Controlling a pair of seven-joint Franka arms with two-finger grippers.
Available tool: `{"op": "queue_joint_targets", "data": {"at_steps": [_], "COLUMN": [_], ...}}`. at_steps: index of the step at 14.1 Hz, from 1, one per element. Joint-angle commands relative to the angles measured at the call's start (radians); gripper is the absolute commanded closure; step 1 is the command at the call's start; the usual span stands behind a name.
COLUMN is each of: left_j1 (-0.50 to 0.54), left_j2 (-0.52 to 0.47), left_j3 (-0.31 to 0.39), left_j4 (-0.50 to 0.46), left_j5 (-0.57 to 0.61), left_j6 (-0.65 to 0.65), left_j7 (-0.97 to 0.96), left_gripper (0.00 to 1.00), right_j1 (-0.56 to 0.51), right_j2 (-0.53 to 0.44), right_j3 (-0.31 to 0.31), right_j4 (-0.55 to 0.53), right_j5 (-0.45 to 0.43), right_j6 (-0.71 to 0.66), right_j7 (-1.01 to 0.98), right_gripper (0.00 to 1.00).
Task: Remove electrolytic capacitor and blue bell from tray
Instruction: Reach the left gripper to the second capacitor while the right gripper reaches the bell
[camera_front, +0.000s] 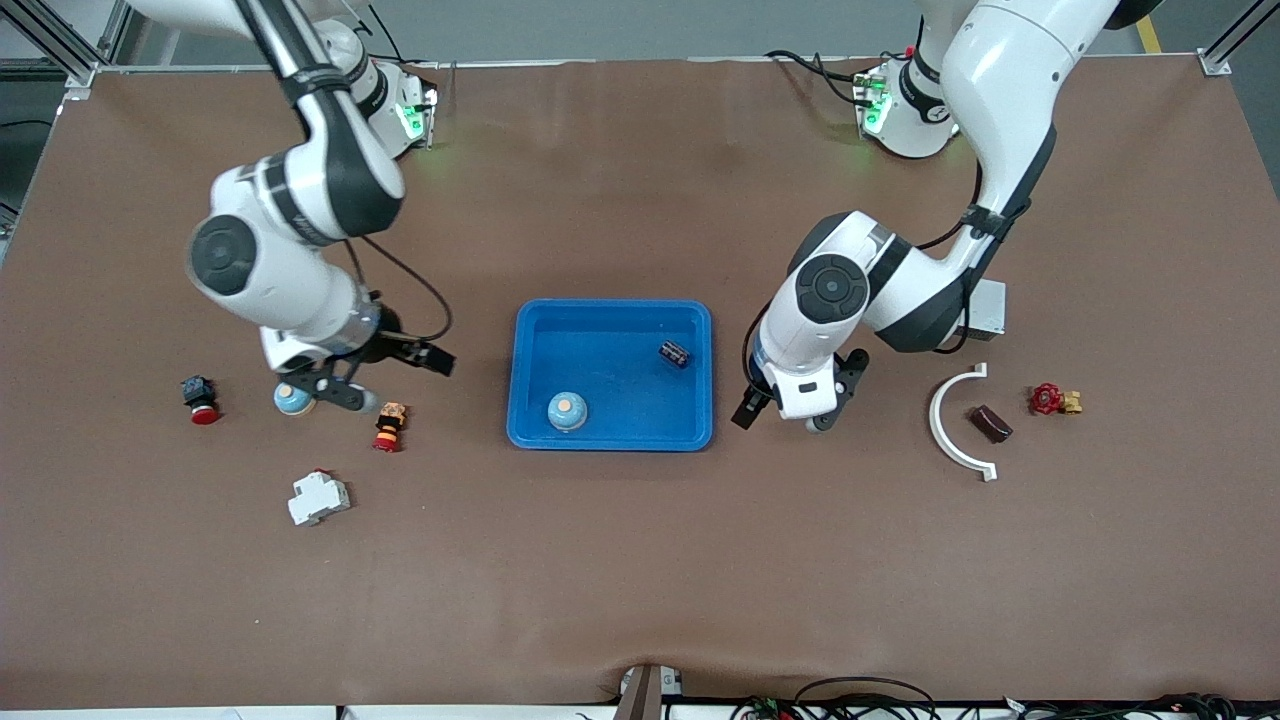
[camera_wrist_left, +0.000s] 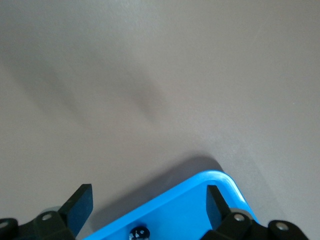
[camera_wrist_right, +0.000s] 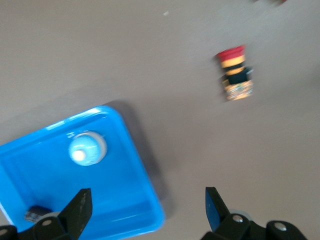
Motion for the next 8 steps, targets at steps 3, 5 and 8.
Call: {"op": "queue_joint_targets", "data": {"at_steps": [3,5,8], "left_j1": [-0.029,-0.043,-0.054], "left_j2": [0.058,0.072,0.098], "left_j3": [0.005,0.005,0.004], "left_j4": [0.016,0.016,0.015], "left_j5": [0.022,0.038,0.075], "left_j6": [0.076,0.099,0.102], "left_j7": [-0.085,-0.117,-0.148], "left_gripper": [0.0,0.0,0.0], "right_j1": [0.156,0.225,0.269], "right_j2": [0.15,0.236,0.337], "right_j3": [-0.013,-0.016,-0.014], "right_j4": [0.05,0.13,0.214], "right_j5": [-0.112,-0.181,-0.287], "right_j6": [0.158,0.156,0.158], "right_j7": [0.297,0.436,0.574], "right_gripper": [0.0,0.0,0.0]}}
